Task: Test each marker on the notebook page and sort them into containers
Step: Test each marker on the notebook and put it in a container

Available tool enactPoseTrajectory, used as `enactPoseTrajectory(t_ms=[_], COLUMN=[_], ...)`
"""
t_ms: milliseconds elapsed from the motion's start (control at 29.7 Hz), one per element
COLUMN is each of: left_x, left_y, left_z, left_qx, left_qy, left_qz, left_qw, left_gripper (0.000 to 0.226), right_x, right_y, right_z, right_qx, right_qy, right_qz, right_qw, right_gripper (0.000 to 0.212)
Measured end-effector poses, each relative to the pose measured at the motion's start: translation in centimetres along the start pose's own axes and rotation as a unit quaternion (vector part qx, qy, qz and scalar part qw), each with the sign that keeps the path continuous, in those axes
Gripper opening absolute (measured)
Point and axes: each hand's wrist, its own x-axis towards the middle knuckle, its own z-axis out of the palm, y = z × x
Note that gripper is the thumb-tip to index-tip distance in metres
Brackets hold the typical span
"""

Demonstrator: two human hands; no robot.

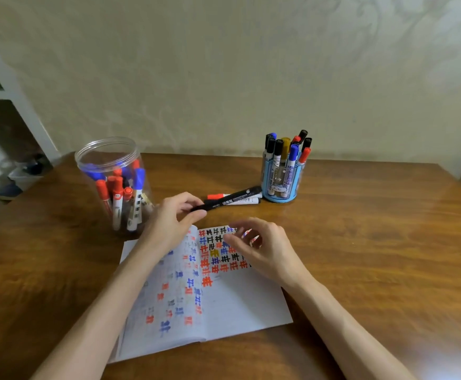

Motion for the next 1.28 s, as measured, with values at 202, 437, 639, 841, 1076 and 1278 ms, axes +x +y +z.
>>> enactPoseTrajectory(t_ms=[202, 437, 639, 841, 1076, 1278], left_x=[-4.1, -5.4, -5.6, -5.6, -6.9, -7.9], left_y=[1.4, 1.4, 1.1, 1.4, -1.8, 0.5], left_z=[0.0, 0.6, 0.1, -1.1, -4.8, -3.1], left_qx=[-0.048, -0.032, -0.039, -0.069, -0.082, 0.053], left_qy=[-0.094, -0.114, -0.123, -0.160, -0.122, -0.248], left_qz=[0.054, 0.079, 0.068, 0.072, 0.026, 0.009], left_qw=[0.993, 0.990, 0.989, 0.982, 0.989, 0.967], left_gripper=[0.017, 0.016, 0.026, 0.024, 0.016, 0.064], right_x=[-0.6, -1.0, -1.2, -1.5, -0.5, -0.4], right_y=[-0.9, -1.4, -2.3, -2.6, -0.6, -1.2], right_z=[0.3, 0.7, 0.6, 0.5, -3.4, -0.7], right_qx=[0.188, 0.234, 0.239, 0.223, 0.273, 0.215], right_qy=[0.043, 0.050, 0.018, -0.001, 0.134, 0.099], right_qz=[0.010, 0.034, 0.012, -0.021, 0.013, 0.060], right_qw=[0.981, 0.970, 0.971, 0.975, 0.952, 0.970], right_gripper=[0.016, 0.038, 0.036, 0.031, 0.038, 0.022])
